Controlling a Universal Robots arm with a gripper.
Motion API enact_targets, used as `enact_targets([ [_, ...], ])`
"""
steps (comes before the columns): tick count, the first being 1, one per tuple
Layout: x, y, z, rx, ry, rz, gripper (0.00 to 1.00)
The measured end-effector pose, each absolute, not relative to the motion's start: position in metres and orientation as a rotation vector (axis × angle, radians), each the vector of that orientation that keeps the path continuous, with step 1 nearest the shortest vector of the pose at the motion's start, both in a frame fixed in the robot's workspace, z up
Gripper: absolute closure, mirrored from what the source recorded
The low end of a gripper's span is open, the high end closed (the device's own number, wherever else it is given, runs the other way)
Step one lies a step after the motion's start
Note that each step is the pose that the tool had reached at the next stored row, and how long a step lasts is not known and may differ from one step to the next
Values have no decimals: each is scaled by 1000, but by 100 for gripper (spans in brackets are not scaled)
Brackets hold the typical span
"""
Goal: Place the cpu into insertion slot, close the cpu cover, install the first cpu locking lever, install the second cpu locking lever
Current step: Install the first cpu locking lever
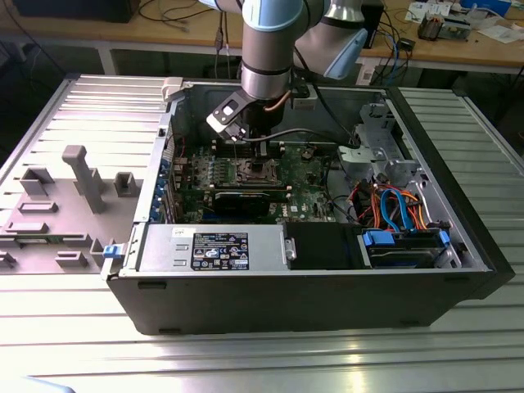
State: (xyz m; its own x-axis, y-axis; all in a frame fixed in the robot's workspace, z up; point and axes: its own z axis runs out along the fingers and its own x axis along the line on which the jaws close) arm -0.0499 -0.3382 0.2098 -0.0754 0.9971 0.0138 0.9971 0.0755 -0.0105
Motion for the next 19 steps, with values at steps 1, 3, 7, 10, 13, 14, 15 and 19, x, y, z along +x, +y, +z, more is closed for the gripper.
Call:
enact_targets([
  [1, -50, -338, 210, -2124, -2291, -3, 89],
  [3, -50, -338, 210, -2124, -2291, -3, 89],
  [7, -50, -338, 213, -2124, -2291, -3, 89],
  [10, -50, -338, 215, -2124, -2291, -3, 89],
  [13, -50, -338, 217, -2124, -2291, -3, 89],
  [14, -50, -338, 217, -2124, -2291, -3, 89],
  [15, -50, -338, 217, -2124, -2291, -3, 89],
  [19, -50, -338, 220, -2124, -2291, -3, 89],
])
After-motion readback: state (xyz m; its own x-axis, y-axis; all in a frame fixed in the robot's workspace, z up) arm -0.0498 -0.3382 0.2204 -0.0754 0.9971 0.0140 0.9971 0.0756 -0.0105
